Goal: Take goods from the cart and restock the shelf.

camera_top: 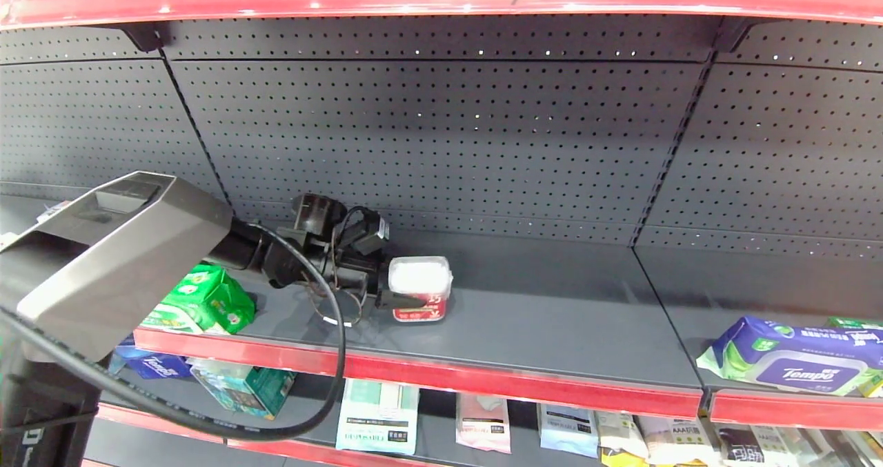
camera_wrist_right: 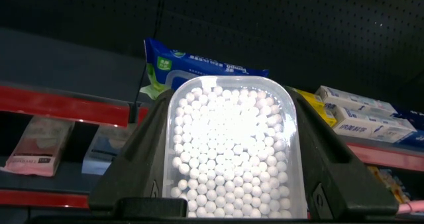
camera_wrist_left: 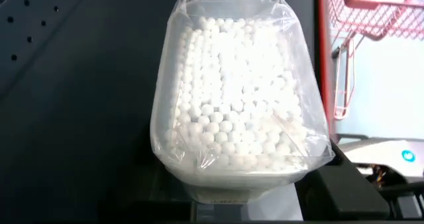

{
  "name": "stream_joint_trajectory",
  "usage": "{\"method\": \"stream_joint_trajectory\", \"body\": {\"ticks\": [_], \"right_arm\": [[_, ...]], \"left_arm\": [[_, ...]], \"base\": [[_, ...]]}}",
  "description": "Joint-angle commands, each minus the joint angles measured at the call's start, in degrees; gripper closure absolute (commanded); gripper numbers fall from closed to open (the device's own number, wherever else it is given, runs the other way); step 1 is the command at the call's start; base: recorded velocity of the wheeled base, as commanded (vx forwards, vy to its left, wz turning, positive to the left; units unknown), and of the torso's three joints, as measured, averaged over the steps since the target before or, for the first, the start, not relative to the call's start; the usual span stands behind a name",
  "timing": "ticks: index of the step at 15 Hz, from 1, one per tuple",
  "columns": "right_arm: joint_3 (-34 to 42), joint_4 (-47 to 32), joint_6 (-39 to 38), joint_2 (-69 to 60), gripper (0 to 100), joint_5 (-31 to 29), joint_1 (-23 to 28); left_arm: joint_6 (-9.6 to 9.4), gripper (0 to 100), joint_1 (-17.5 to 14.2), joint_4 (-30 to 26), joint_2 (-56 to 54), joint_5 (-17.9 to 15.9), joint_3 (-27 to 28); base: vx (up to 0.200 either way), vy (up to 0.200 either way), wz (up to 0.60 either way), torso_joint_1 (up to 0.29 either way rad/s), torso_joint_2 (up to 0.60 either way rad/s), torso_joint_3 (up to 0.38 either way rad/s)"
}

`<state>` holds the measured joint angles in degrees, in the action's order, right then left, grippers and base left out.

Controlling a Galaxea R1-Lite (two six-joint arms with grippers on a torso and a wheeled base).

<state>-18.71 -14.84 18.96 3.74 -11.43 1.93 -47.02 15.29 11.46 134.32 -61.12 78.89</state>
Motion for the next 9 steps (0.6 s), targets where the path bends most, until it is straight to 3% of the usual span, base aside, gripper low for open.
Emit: {"method": "stream_joint_trajectory", "body": {"ticks": [1,5,9], "right_arm": [[-0.01,-0.02,0.03,0.04,100,0.01,0.01],[0.43,-0.02,0.12,0.04,100,0.01,0.01],[0.43,-0.02,0.12,0.04,100,0.01,0.01]], "left_arm": [[-2.2,100,-1.58,-0.03,-2.39,-0.14,-3.04],[-4.4,100,-1.93,-0.03,-2.3,-1.37,-5.85],[-4.48,100,-2.02,-0.03,-1.69,-1.45,-6.64]], "base": [[0.0,0.0,0.0,0.0,0.0,0.0],[0.0,0.0,0.0,0.0,0.0,0.0],[0.0,0.0,0.0,0.0,0.0,0.0]]}}
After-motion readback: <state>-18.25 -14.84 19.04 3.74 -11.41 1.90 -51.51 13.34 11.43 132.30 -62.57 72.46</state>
